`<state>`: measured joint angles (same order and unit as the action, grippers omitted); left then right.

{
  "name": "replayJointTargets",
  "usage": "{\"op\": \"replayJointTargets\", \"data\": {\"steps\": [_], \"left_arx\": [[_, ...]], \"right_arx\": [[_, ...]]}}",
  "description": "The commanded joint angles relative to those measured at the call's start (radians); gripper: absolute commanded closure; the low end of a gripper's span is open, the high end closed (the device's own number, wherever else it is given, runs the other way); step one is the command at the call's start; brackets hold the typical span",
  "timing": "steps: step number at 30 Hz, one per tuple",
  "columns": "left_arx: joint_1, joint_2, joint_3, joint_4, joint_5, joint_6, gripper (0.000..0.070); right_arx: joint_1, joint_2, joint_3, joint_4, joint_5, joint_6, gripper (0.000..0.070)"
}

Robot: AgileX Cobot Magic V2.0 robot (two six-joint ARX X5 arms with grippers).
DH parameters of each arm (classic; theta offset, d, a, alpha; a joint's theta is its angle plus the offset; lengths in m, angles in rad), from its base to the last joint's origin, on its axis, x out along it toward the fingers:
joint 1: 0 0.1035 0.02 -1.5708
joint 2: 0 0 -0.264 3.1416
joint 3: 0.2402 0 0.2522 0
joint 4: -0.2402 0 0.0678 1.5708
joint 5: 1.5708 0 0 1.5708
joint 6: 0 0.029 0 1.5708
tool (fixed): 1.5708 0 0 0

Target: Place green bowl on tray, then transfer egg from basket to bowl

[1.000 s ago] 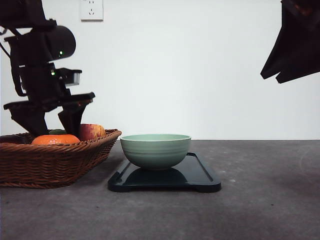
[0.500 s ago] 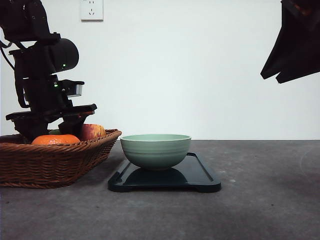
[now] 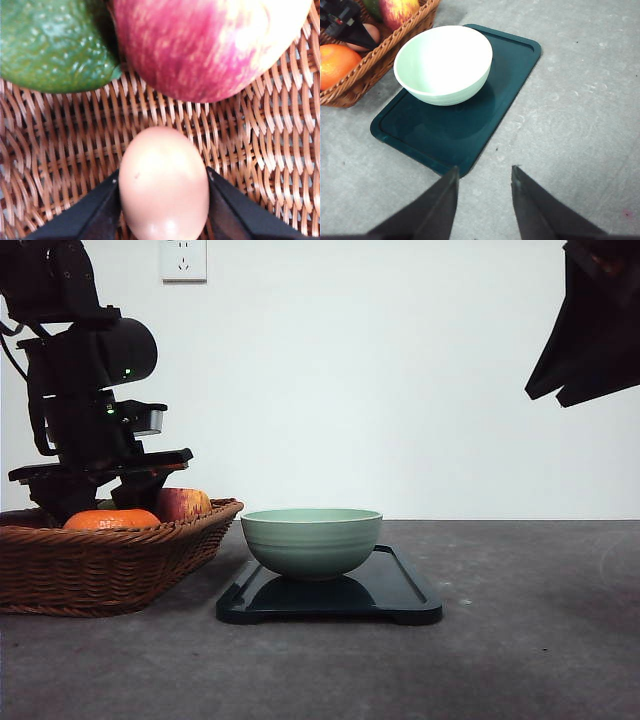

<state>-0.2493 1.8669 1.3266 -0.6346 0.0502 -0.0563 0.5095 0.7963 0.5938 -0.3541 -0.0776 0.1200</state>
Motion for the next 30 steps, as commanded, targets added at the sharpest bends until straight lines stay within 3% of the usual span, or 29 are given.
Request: {"op": "replayJointTargets", "data": {"steps": [1,5,16,26,30], "left_arx": [[-0.005,-0.009,0.025,-0.003,-0.003,-0.009,0.0454],[-0.005,-0.05,0.025,-0.001,-0.003,-0.008,0.0533],[-0.007,-0.224,0.025,-0.005,0.006,-0.008,0.0529],[-0.084,-0.36,0.025,0.062,0.184,-0.045,0.0529],[-0.137,-0.359,0.025,0.106,0.195,-0.064,0.0529]], "right_arx": [[0.006,0.006,0.002,0.009,0.002,-0.001,0.0494],[0.006,0.006,0.002,0.009,0.002,-0.001,0.0494],[0.006,0.006,0.002,0.009,0.002,-0.001,0.0494],[0.006,0.006,0.002,0.011,0.002,-0.001,0.0494],[0.006,0.006,0.002,0.011,0.001,-0.001,0.0494]]}}
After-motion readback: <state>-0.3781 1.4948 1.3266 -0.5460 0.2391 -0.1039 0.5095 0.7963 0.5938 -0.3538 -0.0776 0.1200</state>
